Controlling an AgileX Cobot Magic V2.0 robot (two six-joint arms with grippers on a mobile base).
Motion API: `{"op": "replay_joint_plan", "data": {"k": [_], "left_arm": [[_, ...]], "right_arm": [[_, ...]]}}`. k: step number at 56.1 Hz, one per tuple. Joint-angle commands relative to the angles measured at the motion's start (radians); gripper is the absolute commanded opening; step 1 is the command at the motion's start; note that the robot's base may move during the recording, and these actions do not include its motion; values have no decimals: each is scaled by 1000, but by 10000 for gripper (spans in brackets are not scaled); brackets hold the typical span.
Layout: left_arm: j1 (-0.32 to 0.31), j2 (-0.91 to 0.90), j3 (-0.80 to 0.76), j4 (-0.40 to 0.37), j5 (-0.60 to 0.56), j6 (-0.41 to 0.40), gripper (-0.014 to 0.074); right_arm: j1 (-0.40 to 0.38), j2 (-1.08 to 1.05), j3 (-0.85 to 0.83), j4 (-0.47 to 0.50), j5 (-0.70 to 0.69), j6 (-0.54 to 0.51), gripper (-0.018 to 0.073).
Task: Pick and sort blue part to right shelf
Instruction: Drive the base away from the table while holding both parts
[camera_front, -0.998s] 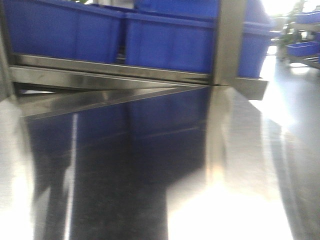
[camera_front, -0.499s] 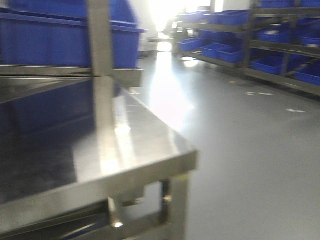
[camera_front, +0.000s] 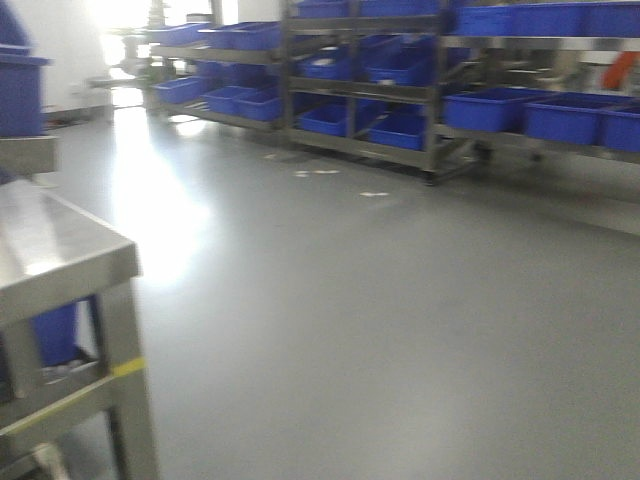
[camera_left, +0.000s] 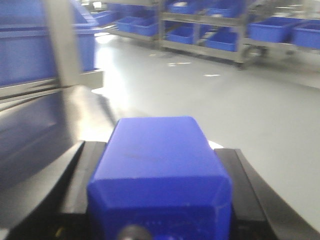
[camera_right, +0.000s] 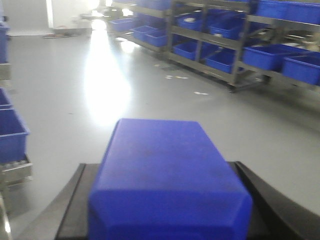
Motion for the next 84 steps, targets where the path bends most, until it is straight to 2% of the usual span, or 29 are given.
{"op": "replay_joint_plan", "data": {"k": [1, 84], "left_arm": [[1, 19, -28, 3, -99, -7, 366], [1, 19, -28, 3, -99, -7, 366]], "right_arm": [[-1, 13, -29, -34, -87, -9, 237], [-4, 13, -29, -34, -87, -9, 237]]}}
